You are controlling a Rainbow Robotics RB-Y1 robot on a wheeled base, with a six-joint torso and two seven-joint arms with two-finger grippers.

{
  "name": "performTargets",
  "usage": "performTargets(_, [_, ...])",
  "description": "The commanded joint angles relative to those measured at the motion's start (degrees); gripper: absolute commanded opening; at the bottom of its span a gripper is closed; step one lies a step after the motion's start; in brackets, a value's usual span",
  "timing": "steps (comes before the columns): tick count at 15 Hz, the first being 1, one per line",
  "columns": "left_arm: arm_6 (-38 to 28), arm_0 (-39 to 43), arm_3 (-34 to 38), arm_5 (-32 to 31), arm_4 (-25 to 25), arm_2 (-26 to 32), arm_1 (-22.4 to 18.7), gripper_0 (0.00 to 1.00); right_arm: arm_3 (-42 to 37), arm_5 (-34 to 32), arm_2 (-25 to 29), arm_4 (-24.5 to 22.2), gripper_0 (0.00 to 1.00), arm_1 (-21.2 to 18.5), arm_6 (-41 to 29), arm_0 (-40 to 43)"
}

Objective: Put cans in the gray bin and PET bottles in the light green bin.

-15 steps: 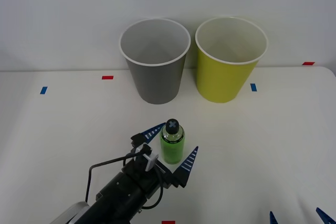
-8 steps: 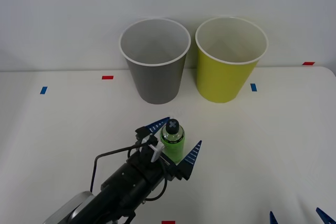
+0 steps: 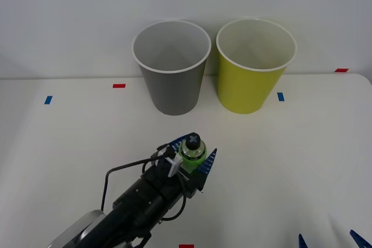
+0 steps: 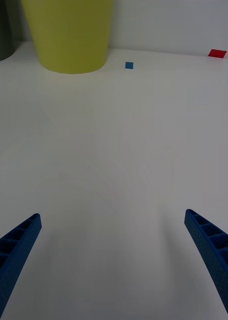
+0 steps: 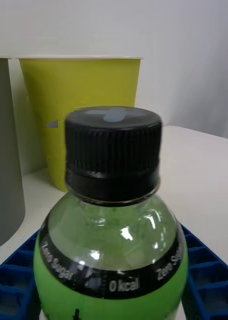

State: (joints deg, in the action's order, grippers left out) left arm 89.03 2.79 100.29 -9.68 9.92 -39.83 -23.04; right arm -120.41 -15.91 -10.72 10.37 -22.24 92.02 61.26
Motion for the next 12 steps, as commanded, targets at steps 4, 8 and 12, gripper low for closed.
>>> performTargets(4, [-0.26, -0.51, -0.01, 0.62, 0.01, 0.28, -0.96, 0.08, 0.0, 0.0, 0.0, 0.0, 1.0, 0.0, 0.0, 0.0])
performTargets(8, [-0.26, -1.04, 2.72, 5.37, -0.52, 1.95, -1.04, 0.03, 0.0, 0.0, 0.0, 0.0, 1.0, 0.0, 0.0, 0.0])
performTargets(12, [-0.35, -1.04, 15.82, 22.86, 0.45, 5.2, -3.42, 0.02, 0.0, 0.0, 0.0, 0.0, 1.0, 0.0, 0.0, 0.0])
